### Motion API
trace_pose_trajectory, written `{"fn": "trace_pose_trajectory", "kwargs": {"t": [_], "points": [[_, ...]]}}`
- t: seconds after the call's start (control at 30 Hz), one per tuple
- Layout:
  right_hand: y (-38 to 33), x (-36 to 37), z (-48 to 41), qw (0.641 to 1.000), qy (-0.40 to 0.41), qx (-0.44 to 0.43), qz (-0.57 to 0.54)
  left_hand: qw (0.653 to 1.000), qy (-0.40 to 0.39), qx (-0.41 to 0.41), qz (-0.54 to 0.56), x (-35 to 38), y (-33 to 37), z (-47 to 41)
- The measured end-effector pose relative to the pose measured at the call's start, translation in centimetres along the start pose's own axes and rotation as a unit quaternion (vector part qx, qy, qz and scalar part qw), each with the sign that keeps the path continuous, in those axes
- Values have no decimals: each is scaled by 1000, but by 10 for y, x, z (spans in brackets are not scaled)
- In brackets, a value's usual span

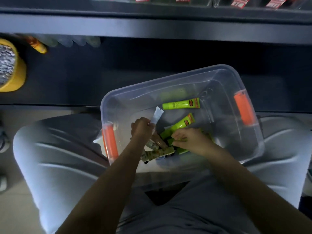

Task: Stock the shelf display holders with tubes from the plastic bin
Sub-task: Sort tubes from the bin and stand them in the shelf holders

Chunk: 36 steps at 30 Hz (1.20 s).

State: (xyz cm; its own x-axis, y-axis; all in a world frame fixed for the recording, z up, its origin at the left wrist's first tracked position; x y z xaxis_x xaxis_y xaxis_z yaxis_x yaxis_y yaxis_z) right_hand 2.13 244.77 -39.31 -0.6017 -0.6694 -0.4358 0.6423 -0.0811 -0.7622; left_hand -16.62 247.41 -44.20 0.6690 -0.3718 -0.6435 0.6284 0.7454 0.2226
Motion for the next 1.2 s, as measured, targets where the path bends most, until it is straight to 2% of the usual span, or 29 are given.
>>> {"fn": "trace_pose_trajectory", "kwargs": {"t": [0.1, 0.27, 0.37, 0.57, 0.83, 1.03, 1.13, 1.2], "points": [[-2, 16, -9, 998, -63, -1, 1, 996, 4, -6, 87, -17, -4, 16], [-1, 44, -19, 982, -188, -3, 32, 976, -86, -4, 199, -32, -20, 60], [0, 50, -20, 973, -222, -12, 59, 966, -99, -4, 239, -33, -28, 72], [5, 56, -24, 974, -222, 15, 32, 956, -108, -20, 271, -29, -32, 70], [10, 71, -21, 960, -258, 33, 105, 931, -136, -13, 338, -29, -30, 73], [11, 65, -22, 960, -257, 42, 106, 915, -155, -22, 371, -28, -24, 80], [12, 52, -21, 968, -236, 63, 58, 925, -137, 0, 353, -35, -17, 85], [6, 31, -20, 984, -167, 64, 0, 926, -131, 20, 355, -42, -13, 90]]}}
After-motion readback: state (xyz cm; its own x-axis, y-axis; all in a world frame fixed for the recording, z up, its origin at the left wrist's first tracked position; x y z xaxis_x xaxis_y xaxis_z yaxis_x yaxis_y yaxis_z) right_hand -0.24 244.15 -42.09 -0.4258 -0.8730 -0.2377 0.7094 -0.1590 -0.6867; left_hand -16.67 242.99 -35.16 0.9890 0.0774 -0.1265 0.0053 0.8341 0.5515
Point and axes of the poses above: each hand's wrist, its own z-axis away from the middle knuckle, its own x-axis out of the palm, y = z × x, the point moved 8 cm from there along -z, towards the middle knuckle, and after that the axes turned 14 degrees about -x, right-handed, at the moved point
